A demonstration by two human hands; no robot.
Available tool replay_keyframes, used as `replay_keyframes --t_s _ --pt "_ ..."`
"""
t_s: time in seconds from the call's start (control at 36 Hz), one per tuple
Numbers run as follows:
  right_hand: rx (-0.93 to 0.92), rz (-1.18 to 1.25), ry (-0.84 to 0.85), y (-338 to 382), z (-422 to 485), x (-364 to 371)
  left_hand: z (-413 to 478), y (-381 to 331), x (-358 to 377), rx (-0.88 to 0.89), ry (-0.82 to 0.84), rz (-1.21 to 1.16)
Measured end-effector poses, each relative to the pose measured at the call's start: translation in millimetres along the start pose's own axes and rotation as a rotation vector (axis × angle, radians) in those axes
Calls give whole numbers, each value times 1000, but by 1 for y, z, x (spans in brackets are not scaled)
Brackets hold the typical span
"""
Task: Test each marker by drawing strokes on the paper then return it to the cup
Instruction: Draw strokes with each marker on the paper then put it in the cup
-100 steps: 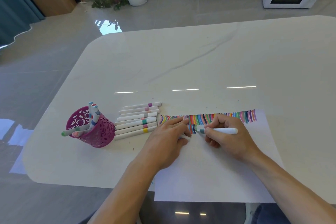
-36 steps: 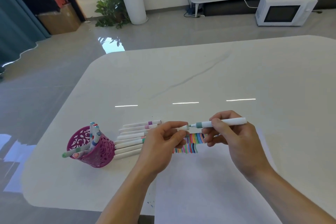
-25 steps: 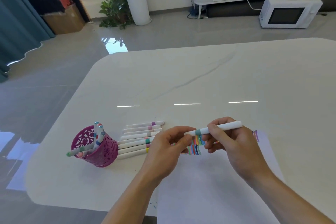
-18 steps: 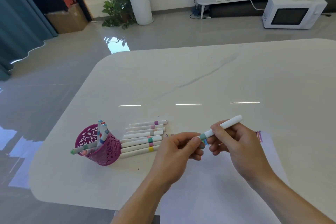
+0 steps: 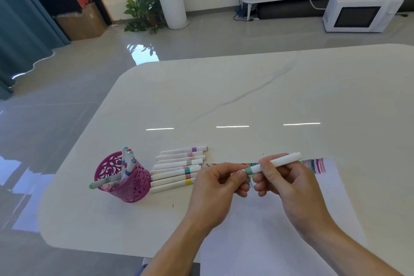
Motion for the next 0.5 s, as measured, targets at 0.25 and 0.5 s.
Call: replay_keyframes --t_s 0.25,0.5 --pt "190 85 81 -11 7 11 6 -16 -13 47 -9 8" --pt "305 -200 44 -30 16 -1 9 -38 -65 105 -214 -82"
Point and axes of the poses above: each hand's wrist, its own z-axis towards the middle knuckle, its own x-axis out of the palm, y = z × x, the point moved 10 cm from there along z, towards the middle knuckle, and after that the axes turned 1 degree about -y, right-handed, at the moved point
